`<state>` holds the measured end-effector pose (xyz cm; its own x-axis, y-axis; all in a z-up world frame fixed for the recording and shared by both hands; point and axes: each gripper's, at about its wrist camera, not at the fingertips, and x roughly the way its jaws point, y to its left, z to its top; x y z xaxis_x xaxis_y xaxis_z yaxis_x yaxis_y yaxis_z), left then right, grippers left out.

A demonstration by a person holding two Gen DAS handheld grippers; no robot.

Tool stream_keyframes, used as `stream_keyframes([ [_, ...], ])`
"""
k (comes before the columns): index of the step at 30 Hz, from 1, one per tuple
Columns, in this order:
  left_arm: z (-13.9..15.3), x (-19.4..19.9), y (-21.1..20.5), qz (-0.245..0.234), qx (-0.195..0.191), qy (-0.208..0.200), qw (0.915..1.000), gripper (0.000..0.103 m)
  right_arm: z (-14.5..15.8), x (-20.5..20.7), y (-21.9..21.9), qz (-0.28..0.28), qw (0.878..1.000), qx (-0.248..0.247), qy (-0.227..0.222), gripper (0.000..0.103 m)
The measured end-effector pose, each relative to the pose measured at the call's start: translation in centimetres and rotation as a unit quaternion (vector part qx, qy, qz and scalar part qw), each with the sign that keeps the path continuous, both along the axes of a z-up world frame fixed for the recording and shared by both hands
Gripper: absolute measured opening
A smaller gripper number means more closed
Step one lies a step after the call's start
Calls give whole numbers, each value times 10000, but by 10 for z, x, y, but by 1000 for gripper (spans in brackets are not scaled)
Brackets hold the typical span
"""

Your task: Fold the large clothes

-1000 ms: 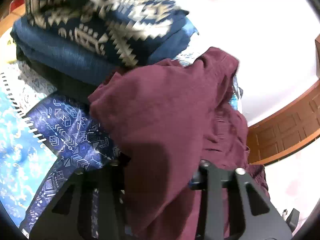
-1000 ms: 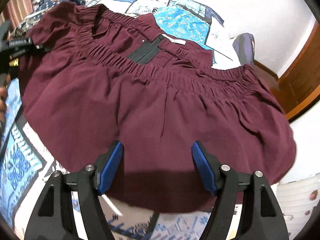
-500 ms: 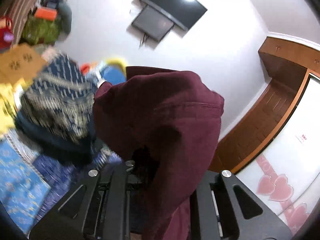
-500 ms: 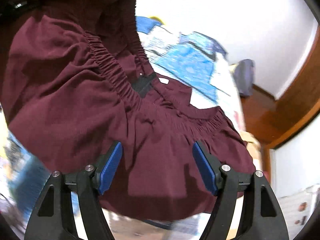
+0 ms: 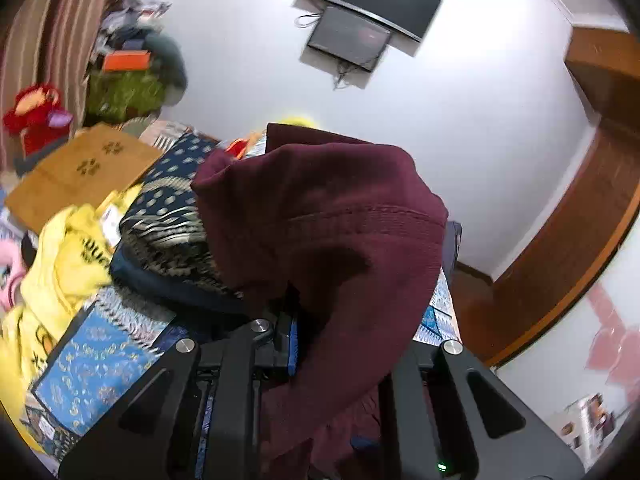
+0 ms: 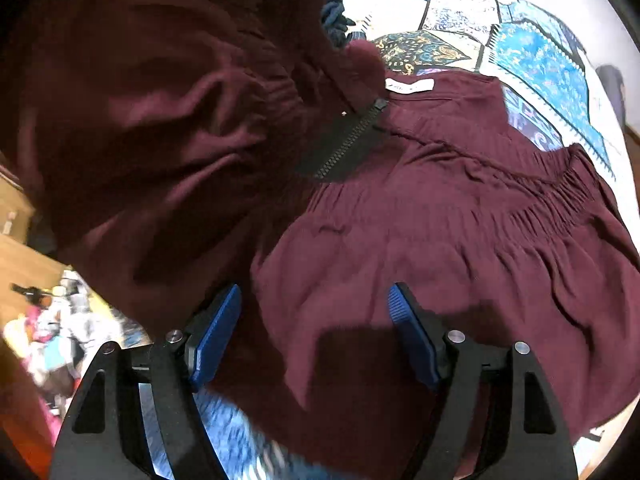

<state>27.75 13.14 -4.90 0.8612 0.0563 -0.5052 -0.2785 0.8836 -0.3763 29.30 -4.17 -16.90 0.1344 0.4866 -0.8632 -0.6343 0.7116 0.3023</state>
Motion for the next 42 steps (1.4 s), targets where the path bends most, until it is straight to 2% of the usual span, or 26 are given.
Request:
stream_keyframes([
  [4,12,36,-51,-502,266,22,9984,14,26,3,-54,-439,9985,226,-218,73],
  [6,13,54,-90,-846,410,34,9956,14,39,1,-97,-922,9943,336,-407,73],
  [9,0,73,-140,-1403,587,249,9881,14,45,9,-159,-1586,9846,617,-389,73],
  [10,-12,79,-157,-1598,633,451,9841,14,46,13,-172,-1785,9814,611,-356,73],
  [12,-40,88,-181,-1925,718,948,9741,14,42,15,-209,-2263,9729,381,-293,73],
  [14,-83,91,-205,-2352,906,1706,9526,14,38,15,-233,-2486,9680,192,-286,73],
  [16,-109,85,-219,-2626,1127,2071,9357,16,35,11,-252,-2661,9635,80,-276,73],
  [18,-120,71,-229,-2725,1473,2109,9271,18,34,6,-260,-2751,9610,40,-279,73],
  [19,-121,60,-233,-2774,1795,2032,9217,22,37,1,-261,-2766,9606,42,-287,73],
  [20,-119,53,-235,-2840,1943,2008,9172,30,37,1,-261,-2780,9601,51,-298,73],
  [21,-118,47,-234,-2963,1929,2018,9134,36,39,2,-259,-2791,9597,78,-315,73],
  [23,-114,39,-228,-3324,1562,2063,9070,65,45,6,-255,-2774,9599,189,-365,73],
  [24,-104,30,-231,-3457,1388,2045,9052,68,50,9,-254,-2754,9602,225,-416,73],
  [25,-97,25,-226,-3482,1312,2001,9064,70,54,7,-252,-2723,9607,250,-489,73],
  [27,-84,16,-217,-3334,1339,1869,9143,70,73,-1,-241,-2511,9644,351,-751,73],
  [31,-55,-4,-180,-2810,1450,1441,9377,80,98,-9,-203,-1953,9725,424,-1193,73],
  [36,-33,-8,-122,-2192,1539,1217,9558,84,108,-4,-161,-1628,9760,610,-1311,73],
  [39,-43,5,-86,-1810,1351,1343,9649,88,100,6,-141,-1464,9793,642,-1242,73],
  [42,-73,18,-67,-1650,1095,1748,9645,88,81,18,-131,-1561,9804,288,-1166,73],
])
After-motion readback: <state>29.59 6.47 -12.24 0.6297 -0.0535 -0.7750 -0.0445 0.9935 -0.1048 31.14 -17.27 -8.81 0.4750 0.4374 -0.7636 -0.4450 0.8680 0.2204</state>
